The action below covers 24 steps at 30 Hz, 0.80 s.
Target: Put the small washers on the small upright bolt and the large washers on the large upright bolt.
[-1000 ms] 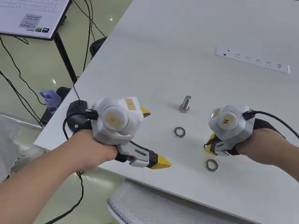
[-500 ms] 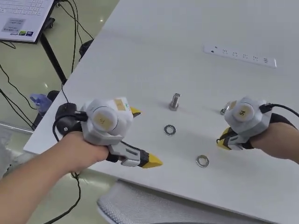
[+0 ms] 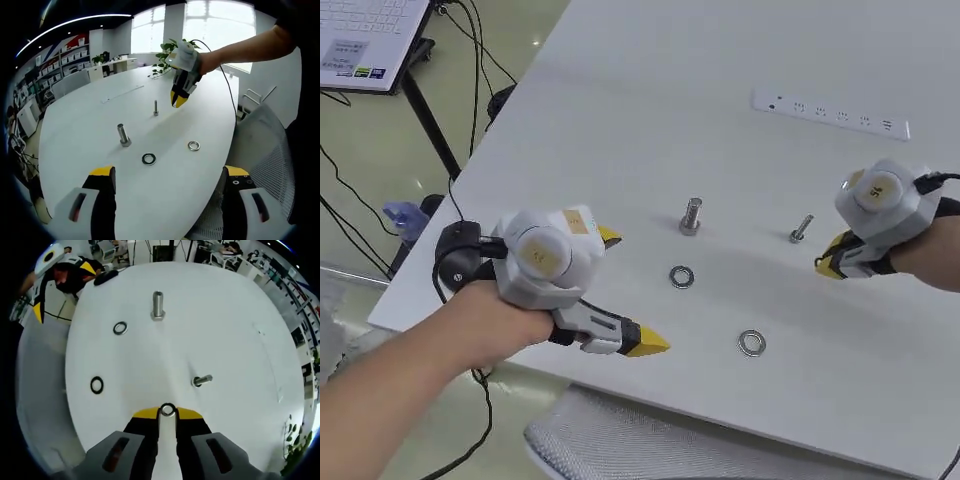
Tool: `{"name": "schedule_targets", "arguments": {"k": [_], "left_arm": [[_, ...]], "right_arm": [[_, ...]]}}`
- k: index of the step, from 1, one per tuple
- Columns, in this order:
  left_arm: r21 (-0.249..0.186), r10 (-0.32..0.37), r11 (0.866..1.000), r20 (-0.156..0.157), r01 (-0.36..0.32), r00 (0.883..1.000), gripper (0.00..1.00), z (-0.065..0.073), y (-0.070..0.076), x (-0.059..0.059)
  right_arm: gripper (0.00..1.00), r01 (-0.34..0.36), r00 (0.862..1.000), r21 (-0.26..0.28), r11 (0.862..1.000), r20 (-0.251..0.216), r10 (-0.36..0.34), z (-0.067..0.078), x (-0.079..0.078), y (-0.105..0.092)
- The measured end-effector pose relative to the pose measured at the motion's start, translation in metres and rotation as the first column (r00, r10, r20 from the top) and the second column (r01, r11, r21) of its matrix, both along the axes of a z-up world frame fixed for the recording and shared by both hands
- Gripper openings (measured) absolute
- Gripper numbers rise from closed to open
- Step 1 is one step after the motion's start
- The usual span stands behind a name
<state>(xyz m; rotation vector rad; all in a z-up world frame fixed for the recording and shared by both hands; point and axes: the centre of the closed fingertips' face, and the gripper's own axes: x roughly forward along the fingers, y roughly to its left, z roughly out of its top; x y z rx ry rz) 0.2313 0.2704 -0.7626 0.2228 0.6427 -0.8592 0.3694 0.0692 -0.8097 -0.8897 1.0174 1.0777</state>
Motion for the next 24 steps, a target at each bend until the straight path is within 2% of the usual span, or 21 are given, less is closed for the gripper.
{"name": "schedule_targets", "arguments": {"k": [9,14,24], "left_arm": [[-0.008,-0.001,1.0,-0.005,0.001,1.0,0.86,0.001,0.002,-0.002],[-0.01,0.003,1.0,-0.006,-0.003,1.0,0.86,0.001,0.004,-0.002],[-0.008,0.011,1.0,-0.005,-0.011,1.0,0.86,0.001,0.009,-0.001]], "right_arm": [[0.12,0.021,0.999,0.018,1.0,0.031,-0.021,0.013,0.031,0.005],[0.12,0.021,0.999,0.028,0.999,0.035,-0.022,0.013,0.038,0.011],[0.12,0.007,0.999,0.012,1.0,0.049,-0.008,0.008,0.05,0.019]]}}
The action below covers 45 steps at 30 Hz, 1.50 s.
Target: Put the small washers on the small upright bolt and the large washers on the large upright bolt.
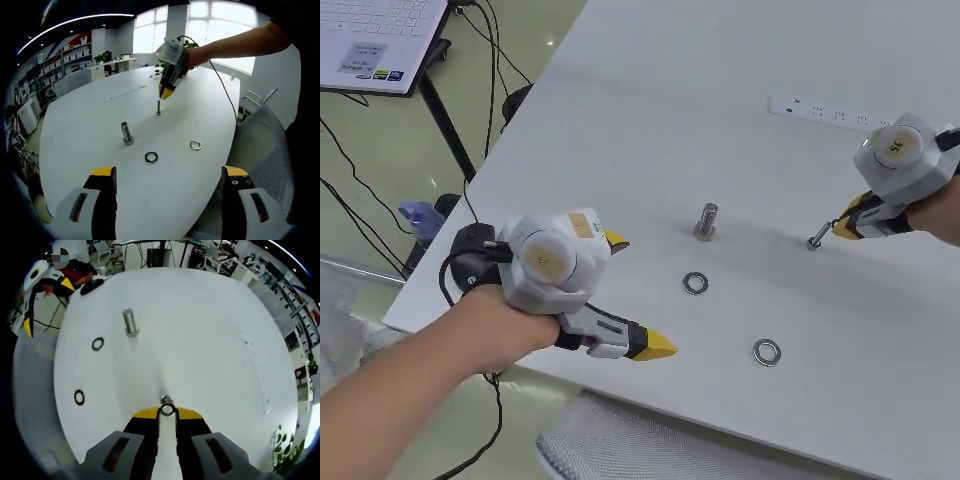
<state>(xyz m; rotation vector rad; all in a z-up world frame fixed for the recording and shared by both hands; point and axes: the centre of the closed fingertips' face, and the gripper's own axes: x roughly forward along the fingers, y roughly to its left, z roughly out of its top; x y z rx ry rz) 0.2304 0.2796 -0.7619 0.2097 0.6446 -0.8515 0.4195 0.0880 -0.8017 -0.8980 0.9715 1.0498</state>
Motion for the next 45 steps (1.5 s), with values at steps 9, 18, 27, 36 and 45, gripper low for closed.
{"name": "schedule_targets", "arguments": {"k": [9,18,27,36,45], "left_arm": [[0.002,0.006,1.0,0.003,-0.006,1.0,0.86,-0.001,0.003,0.0],[-0.005,0.007,1.0,-0.008,-0.007,1.0,0.87,-0.004,0.003,-0.001],[-0.004,0.008,1.0,-0.014,-0.008,1.0,0.86,-0.006,0.005,0.0],[-0.002,0.007,1.0,-0.017,-0.007,1.0,0.85,-0.008,0.006,0.0],[-0.007,0.009,1.0,-0.018,-0.009,1.0,0.85,-0.007,0.007,0.002]], "right_arm": [[0.12,-0.001,1.0,-0.005,1.0,-0.006,0.0,-0.005,0.005,0.003],[0.12,-0.005,1.0,-0.019,1.0,-0.017,0.004,-0.01,0.007,0.003],[0.12,-0.021,0.999,-0.024,1.0,-0.03,0.02,-0.019,0.014,0.004],[0.12,-0.026,0.999,-0.035,0.999,-0.039,0.025,-0.024,0.009,0.005],[0.12,-0.037,0.998,-0.045,0.998,-0.051,0.035,-0.032,0.006,0.006]]}}
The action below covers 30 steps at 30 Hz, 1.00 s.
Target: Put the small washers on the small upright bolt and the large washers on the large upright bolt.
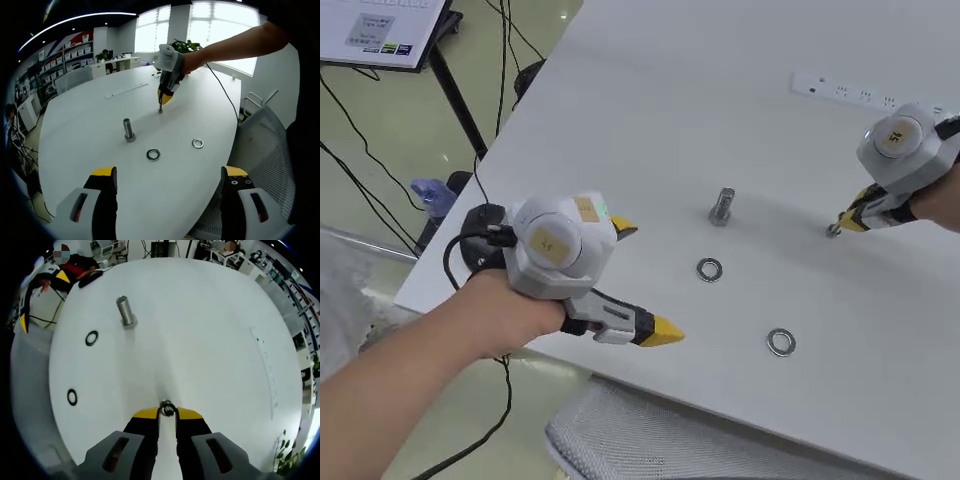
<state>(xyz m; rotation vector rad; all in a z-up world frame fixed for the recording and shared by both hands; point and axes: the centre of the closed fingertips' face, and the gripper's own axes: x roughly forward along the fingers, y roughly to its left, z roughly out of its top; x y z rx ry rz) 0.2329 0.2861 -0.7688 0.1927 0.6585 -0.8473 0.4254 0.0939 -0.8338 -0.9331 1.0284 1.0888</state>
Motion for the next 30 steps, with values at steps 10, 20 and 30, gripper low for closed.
{"name": "schedule_targets", "arguments": {"k": [10,20,30], "left_arm": [[-0.004,0.006,1.0,-0.005,-0.006,1.0,0.85,0.0,0.0,-0.001],[0.001,0.013,1.0,-0.014,-0.013,1.0,0.85,-0.002,0.004,-0.002],[0.002,0.009,1.0,-0.02,-0.009,1.0,0.84,-0.005,0.005,-0.001]], "right_arm": [[0.12,-0.001,1.0,-0.006,1.0,-0.013,0.001,-0.012,0.0,-0.001],[0.13,-0.011,1.0,-0.016,1.0,-0.026,0.011,-0.022,-0.003,-0.002],[0.13,-0.016,0.999,-0.019,1.0,-0.031,0.015,-0.024,-0.002,0.0]]}}
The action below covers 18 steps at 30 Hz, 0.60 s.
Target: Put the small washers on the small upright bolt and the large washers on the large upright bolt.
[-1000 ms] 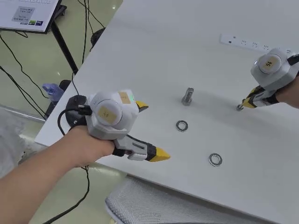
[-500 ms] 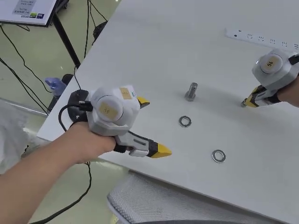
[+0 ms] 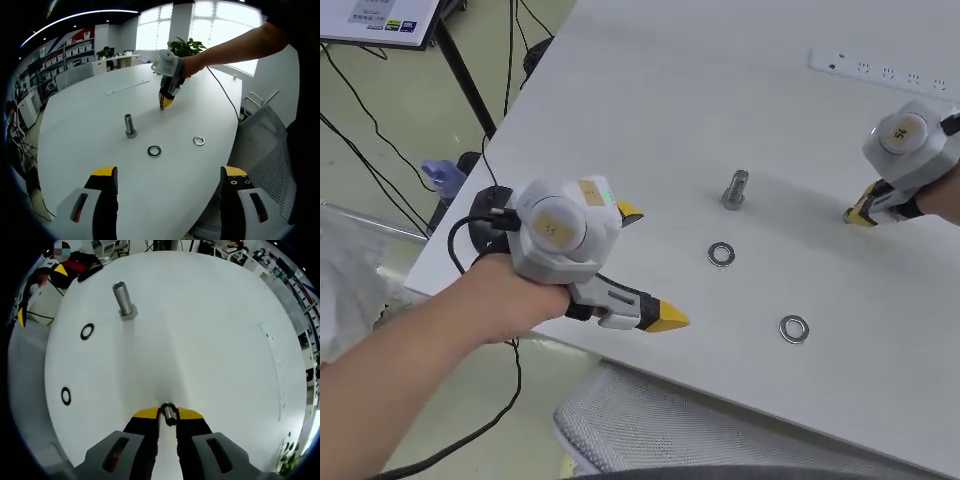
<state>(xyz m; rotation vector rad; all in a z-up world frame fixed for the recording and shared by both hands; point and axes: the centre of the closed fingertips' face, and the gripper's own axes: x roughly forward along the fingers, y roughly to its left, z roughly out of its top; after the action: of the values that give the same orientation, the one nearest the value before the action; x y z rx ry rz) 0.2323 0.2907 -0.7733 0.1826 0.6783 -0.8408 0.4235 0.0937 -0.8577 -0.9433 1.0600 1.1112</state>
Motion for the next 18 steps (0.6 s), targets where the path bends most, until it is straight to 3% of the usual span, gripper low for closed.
{"name": "schedule_targets", "arguments": {"k": [18], "left_arm": [[0.007,-0.011,1.0,-0.004,0.011,1.0,0.82,-0.0002,-0.0009,-0.0064]], "right_arm": [[0.13,0.003,1.0,-0.013,1.0,0.002,-0.003,-0.0004,-0.003,-0.0008]]}}
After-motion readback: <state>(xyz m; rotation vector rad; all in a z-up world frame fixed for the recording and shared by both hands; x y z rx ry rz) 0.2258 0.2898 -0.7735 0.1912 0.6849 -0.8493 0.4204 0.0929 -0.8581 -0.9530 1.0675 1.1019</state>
